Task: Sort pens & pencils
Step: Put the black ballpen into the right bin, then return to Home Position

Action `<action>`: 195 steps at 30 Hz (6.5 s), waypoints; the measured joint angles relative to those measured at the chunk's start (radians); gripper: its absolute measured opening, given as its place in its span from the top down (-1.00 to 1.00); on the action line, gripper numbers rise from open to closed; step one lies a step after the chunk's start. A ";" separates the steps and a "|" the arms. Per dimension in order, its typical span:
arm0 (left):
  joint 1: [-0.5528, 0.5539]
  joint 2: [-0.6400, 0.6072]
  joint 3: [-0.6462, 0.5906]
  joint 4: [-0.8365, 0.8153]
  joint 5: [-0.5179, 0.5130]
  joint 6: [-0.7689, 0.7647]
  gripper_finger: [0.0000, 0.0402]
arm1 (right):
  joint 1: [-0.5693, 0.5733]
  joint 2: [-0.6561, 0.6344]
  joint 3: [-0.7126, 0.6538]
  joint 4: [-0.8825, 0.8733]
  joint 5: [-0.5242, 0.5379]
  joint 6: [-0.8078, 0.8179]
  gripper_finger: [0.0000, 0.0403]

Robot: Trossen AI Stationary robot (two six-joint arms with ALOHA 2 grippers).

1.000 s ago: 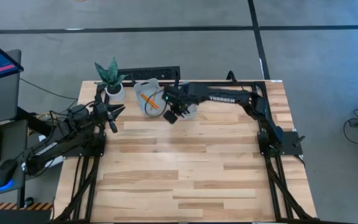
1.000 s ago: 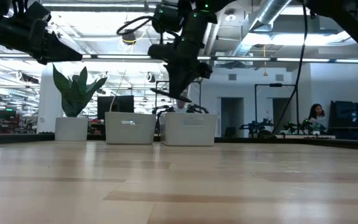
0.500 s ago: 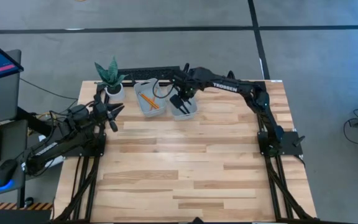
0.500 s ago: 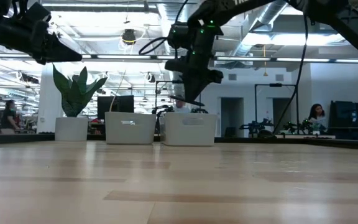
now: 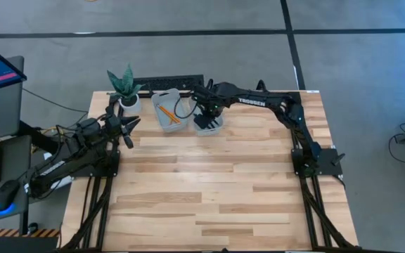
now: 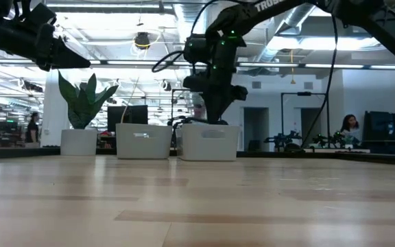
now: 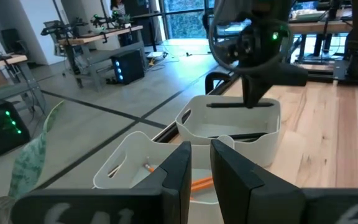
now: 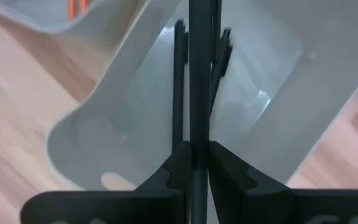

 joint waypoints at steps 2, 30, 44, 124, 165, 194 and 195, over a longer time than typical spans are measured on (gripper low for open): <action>0.000 0.000 0.000 0.000 0.000 0.000 0.74 | 0.000 -0.001 -0.038 0.024 0.000 0.001 0.69; 0.000 0.000 0.000 0.000 0.000 0.000 0.74 | 0.003 0.000 -0.182 0.085 -0.001 0.051 0.69; 0.000 0.000 0.000 0.000 0.001 0.000 0.74 | 0.002 0.000 -0.182 0.098 -0.001 0.067 0.57; 0.000 -0.001 0.000 0.004 0.001 -0.047 0.74 | -0.278 -1.791 -1.627 1.203 -0.286 -0.188 0.30; 0.000 -0.046 -0.262 0.372 0.010 -0.056 0.74 | -0.264 -2.179 -1.932 1.350 -0.230 -0.116 0.30; 0.000 -0.046 -0.266 0.369 0.017 -0.094 0.74 | -0.264 -2.176 -1.932 1.347 -0.230 -0.116 0.32; 0.000 -0.046 -0.266 0.369 0.017 -0.096 0.74 | -0.264 -2.176 -1.932 1.347 -0.230 -0.117 0.31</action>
